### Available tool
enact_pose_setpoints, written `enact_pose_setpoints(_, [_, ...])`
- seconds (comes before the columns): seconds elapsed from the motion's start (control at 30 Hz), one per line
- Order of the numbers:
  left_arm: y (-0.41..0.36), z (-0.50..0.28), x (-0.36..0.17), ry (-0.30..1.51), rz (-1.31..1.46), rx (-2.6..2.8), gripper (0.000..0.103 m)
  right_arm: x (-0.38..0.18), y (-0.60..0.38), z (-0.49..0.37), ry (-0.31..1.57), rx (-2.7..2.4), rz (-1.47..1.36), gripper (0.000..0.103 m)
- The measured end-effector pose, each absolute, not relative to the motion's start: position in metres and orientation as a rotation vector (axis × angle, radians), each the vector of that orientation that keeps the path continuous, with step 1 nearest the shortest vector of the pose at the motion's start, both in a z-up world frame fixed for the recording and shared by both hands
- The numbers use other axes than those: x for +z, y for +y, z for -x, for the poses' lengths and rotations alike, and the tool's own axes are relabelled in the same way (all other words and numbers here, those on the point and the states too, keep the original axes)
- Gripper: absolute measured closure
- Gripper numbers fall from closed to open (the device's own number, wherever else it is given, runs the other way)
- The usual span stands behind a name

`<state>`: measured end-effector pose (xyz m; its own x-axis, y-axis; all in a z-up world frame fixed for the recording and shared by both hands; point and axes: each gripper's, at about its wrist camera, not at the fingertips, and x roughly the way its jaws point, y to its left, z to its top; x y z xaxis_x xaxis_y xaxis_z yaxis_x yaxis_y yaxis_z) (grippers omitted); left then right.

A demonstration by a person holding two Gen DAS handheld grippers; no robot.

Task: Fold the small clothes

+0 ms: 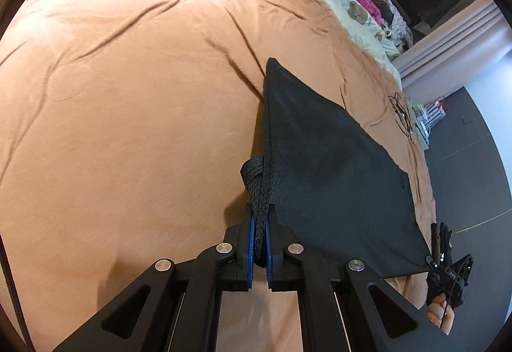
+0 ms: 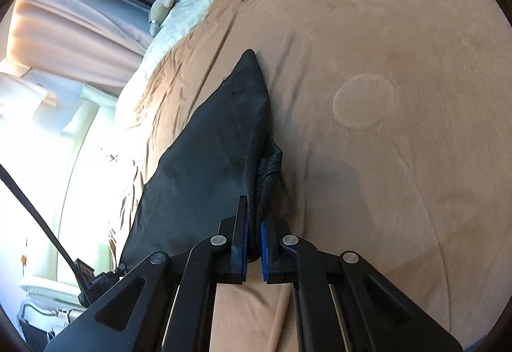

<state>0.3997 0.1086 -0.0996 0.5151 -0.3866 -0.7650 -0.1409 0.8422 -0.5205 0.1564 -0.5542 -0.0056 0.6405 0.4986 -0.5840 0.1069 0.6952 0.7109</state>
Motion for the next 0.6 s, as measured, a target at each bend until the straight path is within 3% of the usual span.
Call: enact_pose_setpoints(0.6, [0.141, -0.310, -0.115, 1.018, 0.629, -0.131, 0.098, -0.014, -0.541, -0.111, 0.890, 0.285, -0.708, 0.100])
